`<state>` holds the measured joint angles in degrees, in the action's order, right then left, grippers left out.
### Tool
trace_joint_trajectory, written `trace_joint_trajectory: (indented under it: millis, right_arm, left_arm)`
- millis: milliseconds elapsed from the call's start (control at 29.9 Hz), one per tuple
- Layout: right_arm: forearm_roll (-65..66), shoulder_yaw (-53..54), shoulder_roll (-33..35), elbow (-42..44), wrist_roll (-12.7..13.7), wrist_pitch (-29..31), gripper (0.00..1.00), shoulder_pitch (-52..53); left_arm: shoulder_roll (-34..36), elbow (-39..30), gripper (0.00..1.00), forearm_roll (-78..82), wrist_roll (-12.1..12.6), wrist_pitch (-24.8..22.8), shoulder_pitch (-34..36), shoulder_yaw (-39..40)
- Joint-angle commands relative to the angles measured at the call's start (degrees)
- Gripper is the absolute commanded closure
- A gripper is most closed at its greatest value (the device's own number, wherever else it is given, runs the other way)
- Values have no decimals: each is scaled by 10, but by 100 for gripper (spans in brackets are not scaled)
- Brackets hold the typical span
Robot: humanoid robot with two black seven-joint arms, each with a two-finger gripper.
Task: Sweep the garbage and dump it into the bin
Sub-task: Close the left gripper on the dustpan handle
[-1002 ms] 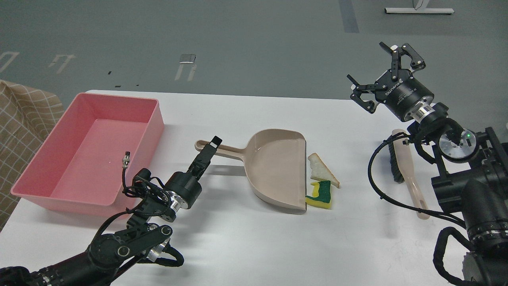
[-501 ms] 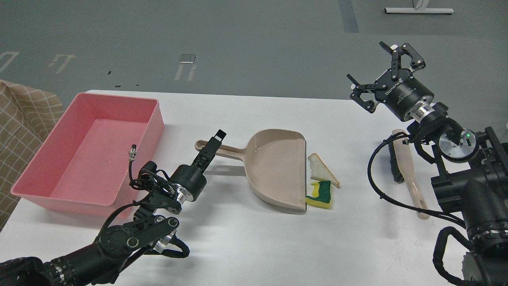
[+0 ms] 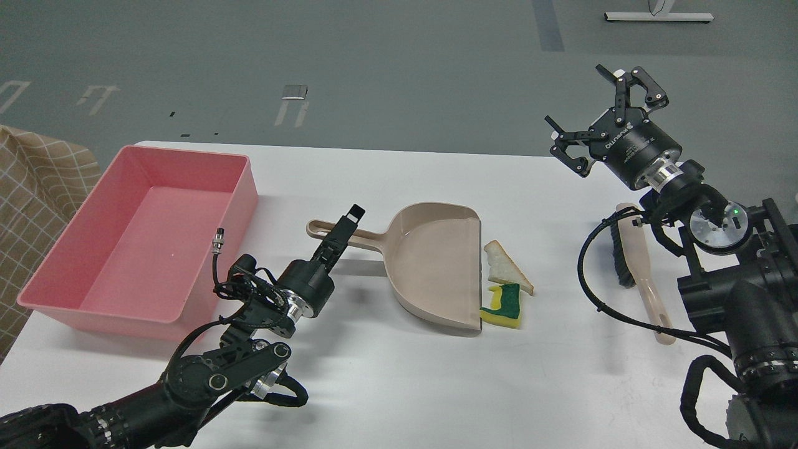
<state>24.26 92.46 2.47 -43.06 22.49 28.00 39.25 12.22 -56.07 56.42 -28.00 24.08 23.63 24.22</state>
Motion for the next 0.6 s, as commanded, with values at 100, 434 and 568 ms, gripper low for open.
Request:
trace_joint_trajectory:
  millis: [100, 434, 568]
  right_arm:
    - [0, 0, 0, 0, -1, 0, 0, 0]
    - [0, 0, 0, 0, 1, 0, 0, 0]
    - [0, 0, 0, 0, -1, 0, 0, 0]
  left_arm:
    - [1, 0, 33, -3, 0, 1, 2, -27]
    - [1, 0, 47, -5, 5, 1, 11, -27]
    - [1, 0, 56, -6, 8, 0, 10, -27]
